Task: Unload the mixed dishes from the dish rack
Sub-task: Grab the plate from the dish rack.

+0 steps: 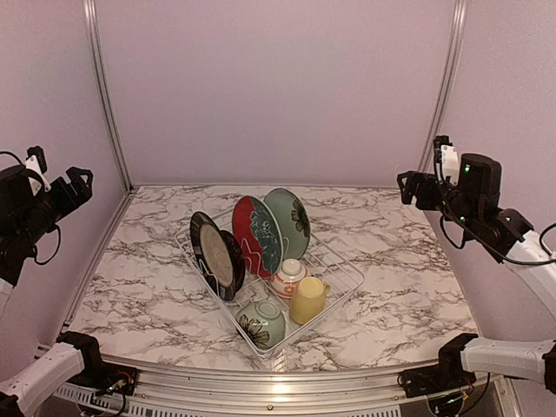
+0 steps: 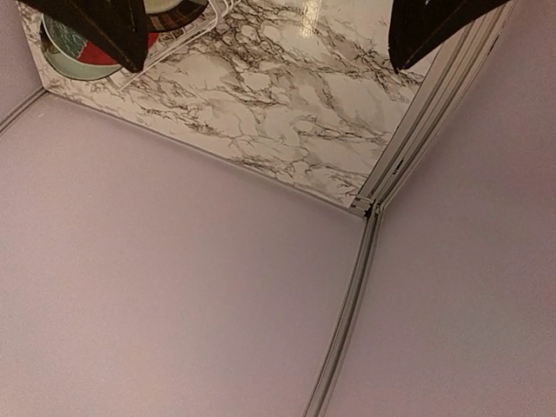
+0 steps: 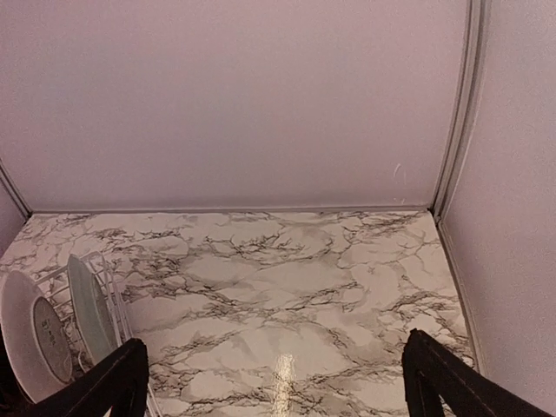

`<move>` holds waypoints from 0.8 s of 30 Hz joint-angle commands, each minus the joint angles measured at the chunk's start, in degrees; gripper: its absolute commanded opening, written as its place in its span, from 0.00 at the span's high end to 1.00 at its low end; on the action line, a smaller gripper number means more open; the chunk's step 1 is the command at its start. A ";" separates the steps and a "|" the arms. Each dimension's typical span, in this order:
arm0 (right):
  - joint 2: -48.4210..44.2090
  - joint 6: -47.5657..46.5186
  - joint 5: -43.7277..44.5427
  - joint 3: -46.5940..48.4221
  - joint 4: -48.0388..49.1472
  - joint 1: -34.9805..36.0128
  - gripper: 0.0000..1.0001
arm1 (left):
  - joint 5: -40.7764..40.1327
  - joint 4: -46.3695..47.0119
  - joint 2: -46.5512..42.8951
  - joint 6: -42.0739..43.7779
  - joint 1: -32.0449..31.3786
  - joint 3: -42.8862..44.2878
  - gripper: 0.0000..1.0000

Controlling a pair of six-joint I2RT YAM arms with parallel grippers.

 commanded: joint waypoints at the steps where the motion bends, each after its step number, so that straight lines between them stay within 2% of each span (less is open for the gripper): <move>1: 2.22 1.13 -9.41 1.72 -0.44 -0.81 0.02 | 3.74 -2.19 1.53 -0.87 0.45 -2.12 0.01; 6: 7.55 1.11 -23.66 3.05 0.70 -0.11 0.02 | 5.71 -3.22 3.78 -1.99 0.50 -2.31 0.01; 9: 12.28 1.31 -27.52 4.80 0.20 2.40 0.02 | 8.86 -2.93 3.87 -2.45 0.53 -2.52 0.01; 15: 19.03 2.34 -27.29 7.59 1.74 9.89 0.02 | 14.38 0.03 2.82 -4.68 0.57 -4.07 0.01; 24: 30.42 6.77 -15.94 14.97 2.46 23.06 0.02 | 20.16 0.38 6.22 -7.46 0.57 -5.76 0.01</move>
